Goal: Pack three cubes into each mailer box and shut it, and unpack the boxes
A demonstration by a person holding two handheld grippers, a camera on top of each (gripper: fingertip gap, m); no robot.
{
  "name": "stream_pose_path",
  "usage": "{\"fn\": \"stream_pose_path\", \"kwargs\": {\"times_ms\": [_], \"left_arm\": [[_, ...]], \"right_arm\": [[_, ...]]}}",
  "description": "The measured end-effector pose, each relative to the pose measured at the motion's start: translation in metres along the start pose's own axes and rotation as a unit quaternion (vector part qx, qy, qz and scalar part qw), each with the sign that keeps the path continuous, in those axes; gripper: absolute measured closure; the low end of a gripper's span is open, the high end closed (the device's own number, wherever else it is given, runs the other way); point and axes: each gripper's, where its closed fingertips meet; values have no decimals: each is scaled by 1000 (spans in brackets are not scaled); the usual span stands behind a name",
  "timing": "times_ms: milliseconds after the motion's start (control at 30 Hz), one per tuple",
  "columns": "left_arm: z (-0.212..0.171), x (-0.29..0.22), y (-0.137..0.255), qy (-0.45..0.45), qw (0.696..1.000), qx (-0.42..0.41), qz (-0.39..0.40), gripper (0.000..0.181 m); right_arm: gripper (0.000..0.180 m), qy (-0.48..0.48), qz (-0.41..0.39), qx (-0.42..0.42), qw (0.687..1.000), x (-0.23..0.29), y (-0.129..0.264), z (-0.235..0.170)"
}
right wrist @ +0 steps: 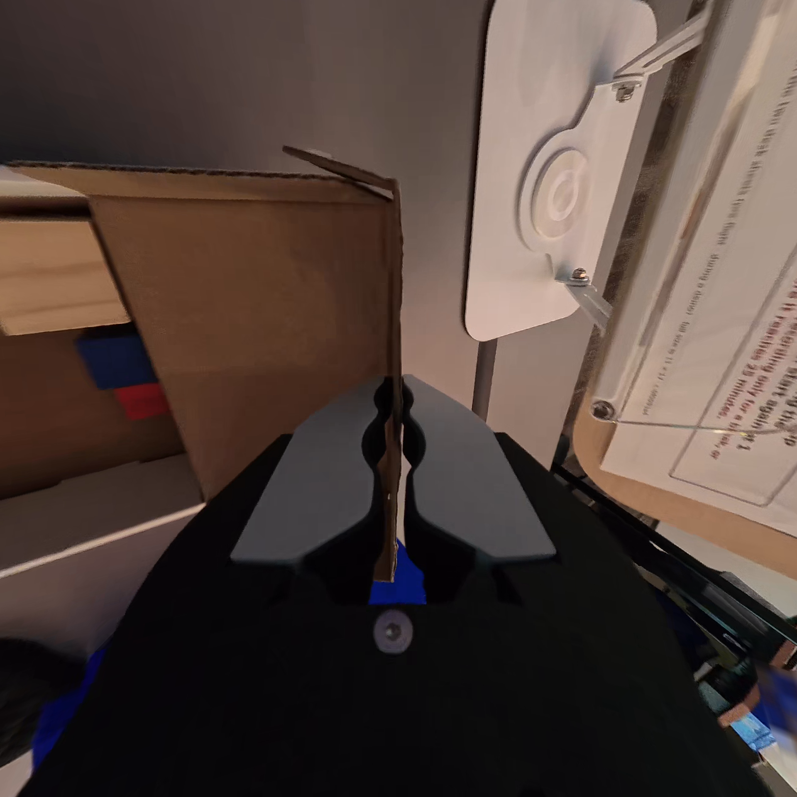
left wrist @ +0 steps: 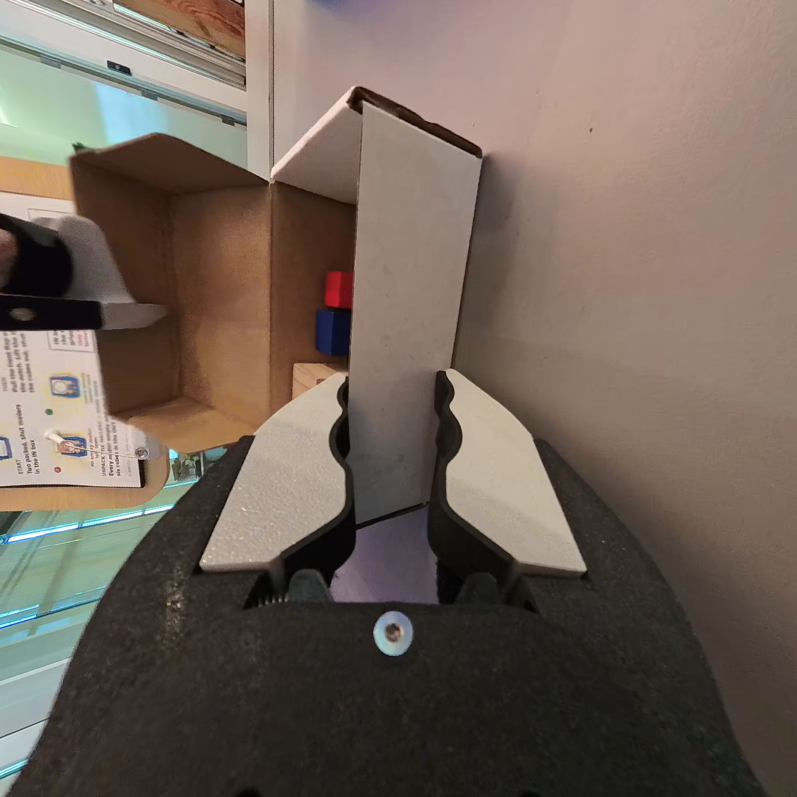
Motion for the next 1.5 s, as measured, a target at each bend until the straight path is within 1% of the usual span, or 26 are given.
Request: {"fn": "stream_pose_path", "kwargs": {"times_ms": [33,200,400,500,667,733,867,1067,1233,1400,1500], "left_arm": [[0,0,0,1,1000,0,0,144],[0,0,0,3,1000,-1,0,144],[0,0,0,4,1000,-1,0,143],[0,0,0,5,1000,-1,0,143],[0,0,0,5,1000,-1,0,143],[0,0,0,6,1000,0,0,143],[-1,-1,0,6,1000,0,2,142],[-1,-1,0,5,1000,-1,2,142],[0,-1,0,2,1000,0,5,142],[0,-1,0,3,1000,-2,4,141],[0,-1,0,7,1000,-1,0,141]], "right_arm": [[176,1,1,4,1000,3,-9,-1],[174,-17,28,9,999,21,-40,-2],[171,-53,54,-6,997,29,-51,1],[171,-50,56,-2,997,28,-51,0],[175,-50,60,4,997,21,-39,-1],[174,-39,52,10,998,24,-43,-2],[167,-30,40,26,998,30,-54,-6],[171,-36,38,21,998,24,-45,-5],[160,-12,21,40,999,33,-60,-8],[161,-14,16,40,999,26,-54,-8],[157,-5,-5,44,999,20,-52,-11]]}}
Point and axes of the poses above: each gripper's, where its closed fingertips meet, y back along the fingers, z out of its top, x = y × z across the jaws, and after that the axes turned 13 degrees about -z, right-handed
